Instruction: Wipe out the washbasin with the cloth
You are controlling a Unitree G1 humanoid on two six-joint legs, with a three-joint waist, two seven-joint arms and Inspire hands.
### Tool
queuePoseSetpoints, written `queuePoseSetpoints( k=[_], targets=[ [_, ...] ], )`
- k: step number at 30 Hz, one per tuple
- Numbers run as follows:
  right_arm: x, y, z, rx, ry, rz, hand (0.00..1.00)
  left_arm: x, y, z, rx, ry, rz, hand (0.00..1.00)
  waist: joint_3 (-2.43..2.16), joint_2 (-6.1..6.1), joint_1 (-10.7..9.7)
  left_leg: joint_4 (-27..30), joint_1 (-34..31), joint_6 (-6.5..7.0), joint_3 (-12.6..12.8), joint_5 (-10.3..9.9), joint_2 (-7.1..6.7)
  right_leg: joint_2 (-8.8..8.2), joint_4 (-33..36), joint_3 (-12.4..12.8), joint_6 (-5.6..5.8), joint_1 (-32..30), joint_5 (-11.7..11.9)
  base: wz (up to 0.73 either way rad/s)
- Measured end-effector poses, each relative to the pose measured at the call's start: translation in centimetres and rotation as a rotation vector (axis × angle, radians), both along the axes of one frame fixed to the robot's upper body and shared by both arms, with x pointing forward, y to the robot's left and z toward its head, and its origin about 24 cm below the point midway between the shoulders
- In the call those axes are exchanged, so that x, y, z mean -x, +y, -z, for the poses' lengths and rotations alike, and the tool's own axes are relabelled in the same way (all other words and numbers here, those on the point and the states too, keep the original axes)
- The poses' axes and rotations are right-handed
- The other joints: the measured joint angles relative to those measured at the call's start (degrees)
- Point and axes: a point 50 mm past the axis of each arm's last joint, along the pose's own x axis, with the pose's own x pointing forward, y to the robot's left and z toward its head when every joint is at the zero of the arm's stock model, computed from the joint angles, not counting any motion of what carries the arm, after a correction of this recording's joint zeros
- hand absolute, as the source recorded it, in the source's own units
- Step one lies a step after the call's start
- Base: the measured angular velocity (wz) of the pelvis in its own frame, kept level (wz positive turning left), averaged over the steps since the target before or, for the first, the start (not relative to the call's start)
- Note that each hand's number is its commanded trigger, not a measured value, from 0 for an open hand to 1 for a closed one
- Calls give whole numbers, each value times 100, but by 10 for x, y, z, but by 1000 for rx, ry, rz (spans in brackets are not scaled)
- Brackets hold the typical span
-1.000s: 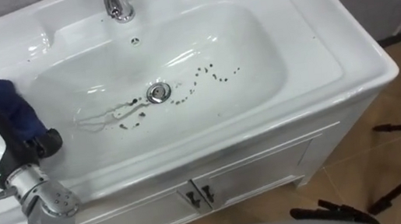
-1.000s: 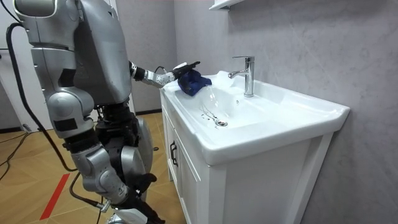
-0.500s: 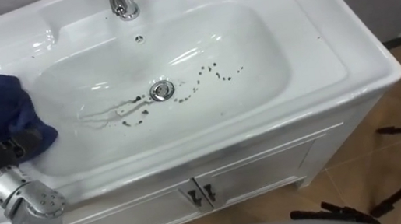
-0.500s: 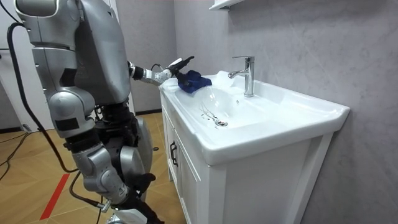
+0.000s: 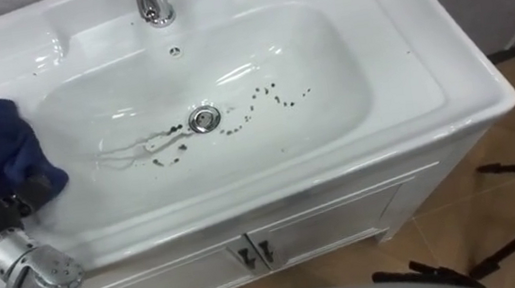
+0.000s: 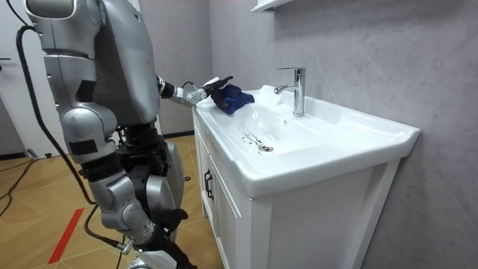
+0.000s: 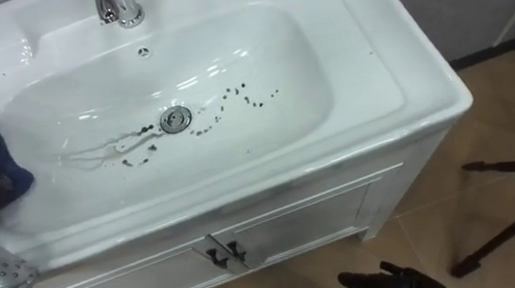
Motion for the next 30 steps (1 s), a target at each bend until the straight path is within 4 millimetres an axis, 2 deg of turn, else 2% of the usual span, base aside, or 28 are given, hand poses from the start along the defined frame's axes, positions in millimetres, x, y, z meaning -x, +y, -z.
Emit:
queuePoseSetpoints(
  k=[8, 20, 27, 28, 29, 30],
  targets=[
    [0, -2, 0, -7, 31, 6, 0, 6, -4, 12, 34, 68, 9, 0, -41, 25, -4, -21, 21, -2, -14, 0, 4, 13, 8, 5, 0, 1, 0, 0],
    [2, -2, 0, -1, 61, 37, 0, 10, -3, 17, 121, 50, -49, 0, -47, 25, -10, -9, 100, -6, -29, 3, 2, 11, -4, 1, -1, 83, 0, 0],
    [2, -2, 1, 3, 73, 58, 0, 12, -2, 20, 135, 58, -65, 0, -67, 23, -18, -16, 150, -6, -21, 3, 1, 10, 0, 4, -2, 121, -1, 0],
    [2, -2, 1, 3, 73, 58, 0, 13, -2, 20, 135, 59, -66, 4, -69, 25, -18, -16, 160, -6, -21, 3, 1, 11, -1, 4, -2, 133, -1, 0],
    [2, -2, 1, 4, 74, 58, 0, 13, -2, 21, 136, 62, -67, 18, -69, 25, -18, -18, 177, -6, -23, 3, 1, 11, -6, 3, -2, 155, -1, 0],
    [2, -2, 1, 4, 74, 57, 0, 14, -2, 22, 137, 66, -68, 24, -70, 26, -16, -28, 214, -6, -24, 3, 1, 12, -13, 3, -3, 188, -4, 0]
  ],
)
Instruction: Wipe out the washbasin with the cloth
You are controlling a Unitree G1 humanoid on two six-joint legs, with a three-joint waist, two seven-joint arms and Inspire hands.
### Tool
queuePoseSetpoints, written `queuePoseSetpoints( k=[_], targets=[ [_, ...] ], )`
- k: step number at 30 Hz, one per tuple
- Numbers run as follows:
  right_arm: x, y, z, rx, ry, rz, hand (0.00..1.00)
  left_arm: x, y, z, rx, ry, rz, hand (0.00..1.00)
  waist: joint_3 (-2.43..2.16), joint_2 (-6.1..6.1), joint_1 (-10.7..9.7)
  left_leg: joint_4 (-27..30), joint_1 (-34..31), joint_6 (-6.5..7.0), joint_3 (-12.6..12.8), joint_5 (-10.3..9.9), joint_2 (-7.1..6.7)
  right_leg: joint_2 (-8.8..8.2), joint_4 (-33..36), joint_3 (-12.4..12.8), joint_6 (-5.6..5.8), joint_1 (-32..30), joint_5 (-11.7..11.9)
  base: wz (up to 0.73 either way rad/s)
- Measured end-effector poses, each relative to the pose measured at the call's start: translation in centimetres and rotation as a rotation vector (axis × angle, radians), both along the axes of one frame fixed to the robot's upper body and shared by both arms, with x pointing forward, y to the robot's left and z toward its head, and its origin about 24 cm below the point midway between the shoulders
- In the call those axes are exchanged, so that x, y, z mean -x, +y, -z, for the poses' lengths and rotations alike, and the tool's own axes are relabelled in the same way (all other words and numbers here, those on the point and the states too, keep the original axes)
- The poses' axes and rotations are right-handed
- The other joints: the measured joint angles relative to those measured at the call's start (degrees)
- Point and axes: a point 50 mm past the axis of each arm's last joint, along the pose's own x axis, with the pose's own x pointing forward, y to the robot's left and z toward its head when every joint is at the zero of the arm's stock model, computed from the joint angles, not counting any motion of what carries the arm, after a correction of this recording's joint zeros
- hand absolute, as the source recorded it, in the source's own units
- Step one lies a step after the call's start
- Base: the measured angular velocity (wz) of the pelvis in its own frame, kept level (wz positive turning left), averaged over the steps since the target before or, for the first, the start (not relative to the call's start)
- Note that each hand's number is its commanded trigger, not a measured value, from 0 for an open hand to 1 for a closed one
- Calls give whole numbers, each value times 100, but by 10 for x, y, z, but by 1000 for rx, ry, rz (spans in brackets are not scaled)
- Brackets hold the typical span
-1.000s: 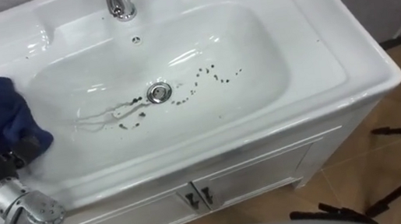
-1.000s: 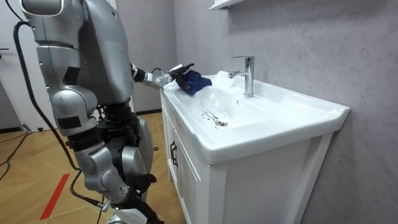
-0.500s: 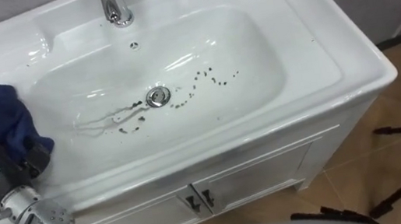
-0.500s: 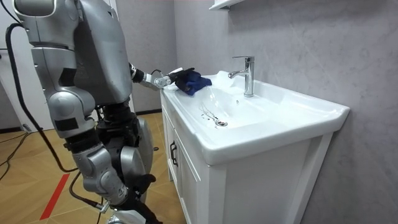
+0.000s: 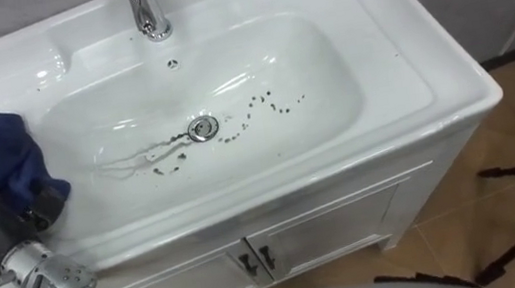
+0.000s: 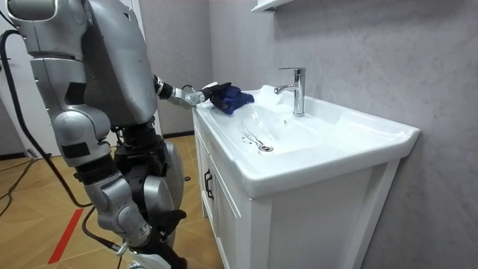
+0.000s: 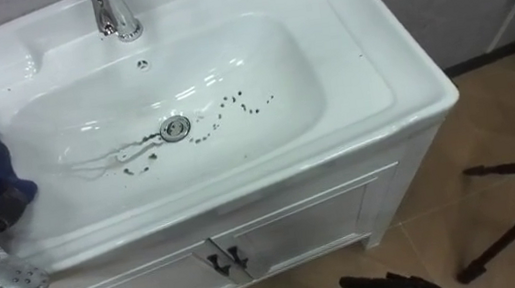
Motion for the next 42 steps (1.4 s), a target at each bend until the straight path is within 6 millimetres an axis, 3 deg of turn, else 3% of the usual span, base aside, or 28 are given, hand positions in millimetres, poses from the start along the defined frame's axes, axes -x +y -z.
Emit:
queuePoseSetpoints(
  k=[2, 3, 18, 42],
  targets=[
    [0, -1, 0, 2, 2, -4, 0, 1, 0, 1, 1, 8, -2, 85, -6, 7, -2, -13, 36, -1, 0, 1, 0, 0, 5, 4, -5, 25, -7, 0],
    [1, -1, 0, 2, 2, 0, 0, 2, 0, 2, 2, 10, -3, 100, -6, 7, -4, -12, 41, -7, 0, 5, 0, 1, 7, 6, -5, 30, -7, 0],
    [1, -1, 0, 0, 8, -9, 0, 10, 9, 1, -28, 1, -71, 100, -50, -61, 4, -56, 141, -17, 5, 13, -1, -1, 10, 6, -14, 135, -21, 0],
    [2, -2, -1, 7, -10, -16, 0, 4, 10, -1, -13, -25, -83, 100, -51, -72, 14, -48, 118, -17, -72, 13, -14, -2, -39, -27, -10, 174, -25, 1]
  ],
)
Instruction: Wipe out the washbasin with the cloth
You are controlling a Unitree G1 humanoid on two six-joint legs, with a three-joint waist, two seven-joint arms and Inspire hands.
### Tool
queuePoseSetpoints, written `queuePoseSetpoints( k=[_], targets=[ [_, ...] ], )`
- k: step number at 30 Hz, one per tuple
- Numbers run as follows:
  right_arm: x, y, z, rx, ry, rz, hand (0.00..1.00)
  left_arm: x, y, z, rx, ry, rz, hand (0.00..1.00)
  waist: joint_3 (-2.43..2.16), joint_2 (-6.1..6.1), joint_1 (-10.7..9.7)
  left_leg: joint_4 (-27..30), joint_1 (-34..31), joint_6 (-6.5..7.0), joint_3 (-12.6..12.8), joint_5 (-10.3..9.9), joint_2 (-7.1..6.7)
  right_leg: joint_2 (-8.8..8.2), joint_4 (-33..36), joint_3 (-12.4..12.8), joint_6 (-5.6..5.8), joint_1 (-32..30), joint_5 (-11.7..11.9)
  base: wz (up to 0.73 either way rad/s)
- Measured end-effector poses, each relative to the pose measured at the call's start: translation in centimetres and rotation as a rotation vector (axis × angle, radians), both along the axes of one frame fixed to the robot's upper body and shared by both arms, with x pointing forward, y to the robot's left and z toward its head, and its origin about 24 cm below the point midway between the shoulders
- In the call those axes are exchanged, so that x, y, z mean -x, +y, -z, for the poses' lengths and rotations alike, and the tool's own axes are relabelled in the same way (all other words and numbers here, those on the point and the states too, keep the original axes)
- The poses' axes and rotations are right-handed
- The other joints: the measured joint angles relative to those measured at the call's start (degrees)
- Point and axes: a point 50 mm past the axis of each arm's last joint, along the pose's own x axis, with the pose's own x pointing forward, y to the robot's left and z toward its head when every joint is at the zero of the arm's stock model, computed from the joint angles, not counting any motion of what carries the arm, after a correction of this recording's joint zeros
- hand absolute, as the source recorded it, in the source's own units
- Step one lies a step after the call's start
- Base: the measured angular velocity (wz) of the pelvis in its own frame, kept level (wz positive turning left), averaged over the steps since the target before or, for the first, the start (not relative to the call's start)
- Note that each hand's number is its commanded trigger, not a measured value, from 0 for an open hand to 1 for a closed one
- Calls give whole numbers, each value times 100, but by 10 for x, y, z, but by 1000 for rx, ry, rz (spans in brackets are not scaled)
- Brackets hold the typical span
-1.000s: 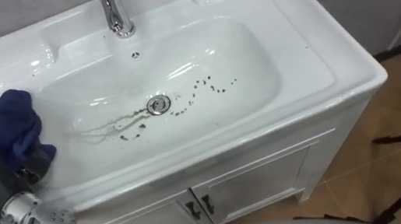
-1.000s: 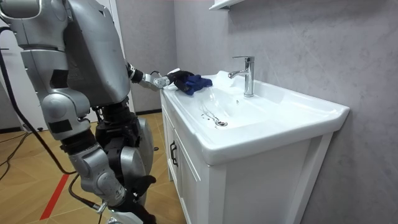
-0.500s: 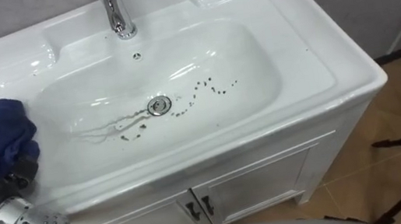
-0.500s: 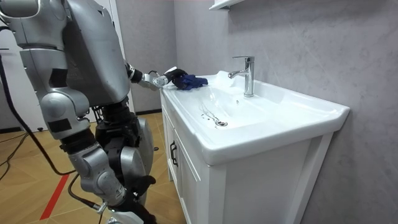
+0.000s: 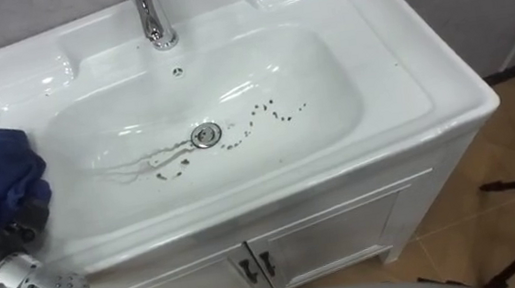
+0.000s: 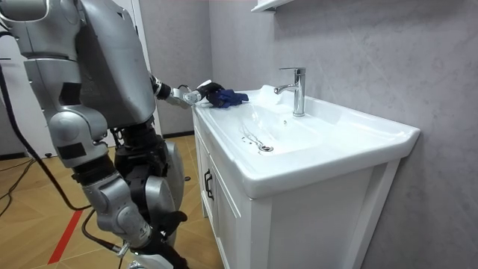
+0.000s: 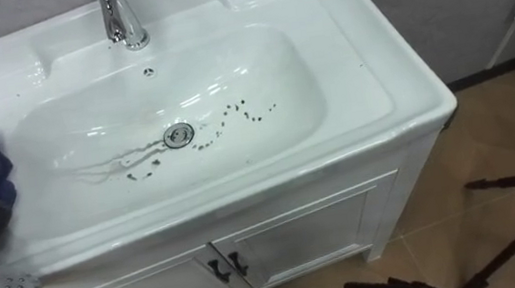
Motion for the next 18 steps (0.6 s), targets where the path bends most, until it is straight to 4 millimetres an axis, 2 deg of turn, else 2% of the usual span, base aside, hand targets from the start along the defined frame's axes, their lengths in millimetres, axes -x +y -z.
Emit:
queuePoseSetpoints(
  k=[6, 7, 10, 13, 14, 18],
  targets=[
    [-3, 0, 0, 11, -14, -15, 0, -9, -3, -9, -6, -42, 26, 100, 19, -47, -20, 93, -195, -1, -119, -2, -5, -4, -29, -111, -5, -90, 4, 10],
    [-3, -1, 0, 13, -16, -17, 0, -10, -4, -9, -6, -47, 29, 100, 35, -51, -18, 96, -200, -1, -135, -1, -6, -5, -29, -129, -7, -100, 5, 13],
    [-6, 0, 0, 21, -35, -27, 0, -15, -5, -17, -14, -86, 45, 100, 121, -107, -20, 111, -243, -3, -220, -1, -7, -11, -32, -236, -8, -109, 6, 15],
    [-12, 1, -1, 31, -55, -65, 0, -21, -10, -23, -18, -123, 69, 100, 152, -105, -39, 193, -403, -3, -313, -1, -24, -22, -30, -314, -9, -196, 8, 18],
    [-13, 1, -1, 31, -62, -67, 0, -24, -13, -25, -19, -136, 89, 100, 197, -129, -34, 196, -422, -3, -360, -1, -30, -22, -31, -311, -9, -199, 8, 14],
    [-15, 2, -1, 30, -84, -95, 0, -34, -21, -34, -10, -176, 151, 100, 194, -142, -16, 212, -528, -3, -400, -2, -34, -20, -23, -313, -10, -269, 9, 5]
  ],
)
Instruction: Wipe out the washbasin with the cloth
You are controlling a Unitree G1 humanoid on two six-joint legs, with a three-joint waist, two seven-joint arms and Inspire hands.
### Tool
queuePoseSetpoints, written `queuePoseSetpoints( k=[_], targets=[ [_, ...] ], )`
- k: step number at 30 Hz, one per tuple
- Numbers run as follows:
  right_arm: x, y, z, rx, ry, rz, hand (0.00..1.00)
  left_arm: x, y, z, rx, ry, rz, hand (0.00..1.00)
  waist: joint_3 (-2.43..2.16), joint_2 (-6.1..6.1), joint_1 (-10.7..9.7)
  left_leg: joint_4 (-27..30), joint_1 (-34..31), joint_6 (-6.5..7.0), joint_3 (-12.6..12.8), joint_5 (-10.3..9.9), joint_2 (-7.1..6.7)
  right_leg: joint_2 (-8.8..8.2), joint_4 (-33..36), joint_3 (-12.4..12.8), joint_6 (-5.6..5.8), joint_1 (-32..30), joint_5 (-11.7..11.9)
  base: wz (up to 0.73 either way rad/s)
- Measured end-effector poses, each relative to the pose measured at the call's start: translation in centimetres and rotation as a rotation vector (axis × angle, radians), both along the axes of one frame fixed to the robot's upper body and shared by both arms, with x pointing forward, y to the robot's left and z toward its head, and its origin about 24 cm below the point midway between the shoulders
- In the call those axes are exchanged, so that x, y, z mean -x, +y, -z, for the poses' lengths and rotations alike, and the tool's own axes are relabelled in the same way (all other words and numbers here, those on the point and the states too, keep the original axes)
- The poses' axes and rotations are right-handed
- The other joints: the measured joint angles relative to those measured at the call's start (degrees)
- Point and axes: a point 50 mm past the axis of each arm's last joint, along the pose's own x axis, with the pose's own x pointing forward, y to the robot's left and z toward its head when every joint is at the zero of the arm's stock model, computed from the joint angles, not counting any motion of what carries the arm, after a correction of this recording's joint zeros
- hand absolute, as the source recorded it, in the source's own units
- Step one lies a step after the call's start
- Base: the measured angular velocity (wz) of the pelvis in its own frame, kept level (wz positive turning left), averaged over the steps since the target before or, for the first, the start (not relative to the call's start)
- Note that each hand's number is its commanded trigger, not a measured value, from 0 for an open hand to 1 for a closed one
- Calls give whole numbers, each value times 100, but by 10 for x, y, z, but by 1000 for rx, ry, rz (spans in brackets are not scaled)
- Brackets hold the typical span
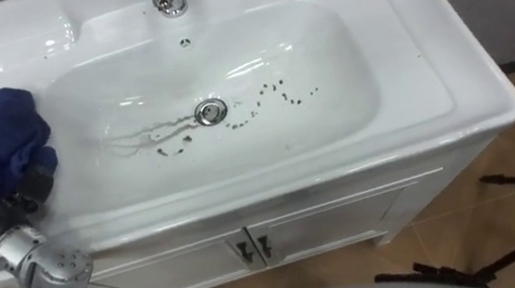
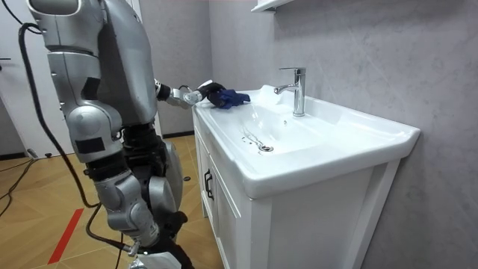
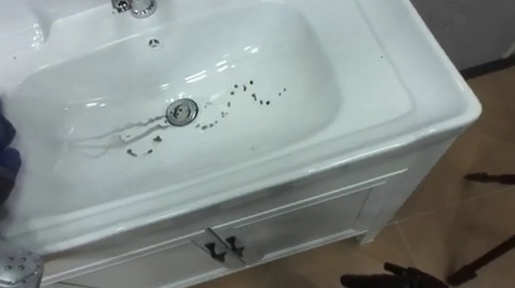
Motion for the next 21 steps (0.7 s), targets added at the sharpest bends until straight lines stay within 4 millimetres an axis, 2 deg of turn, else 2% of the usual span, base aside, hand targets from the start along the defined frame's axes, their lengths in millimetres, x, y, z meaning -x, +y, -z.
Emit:
queuePoseSetpoints(
  k=[6, 21],
  targets=[
    [0, 0, 0, -3, -19, -5, 0, -14, -20, -12, -7, -65, 107, 100, -12, 18, -15, 40, -38, 2, -9, 1, -15, -16, -5, 10, 2, -6, 2, -1],
    [2, 1, 0, -1, -22, -9, 0, -25, -38, -25, -129, -82, 250, 100, -23, 36, -56, 83, -46, 2, -22, 0, -14, -18, 6, -4, -1, -20, 5, 0]
  ],
)
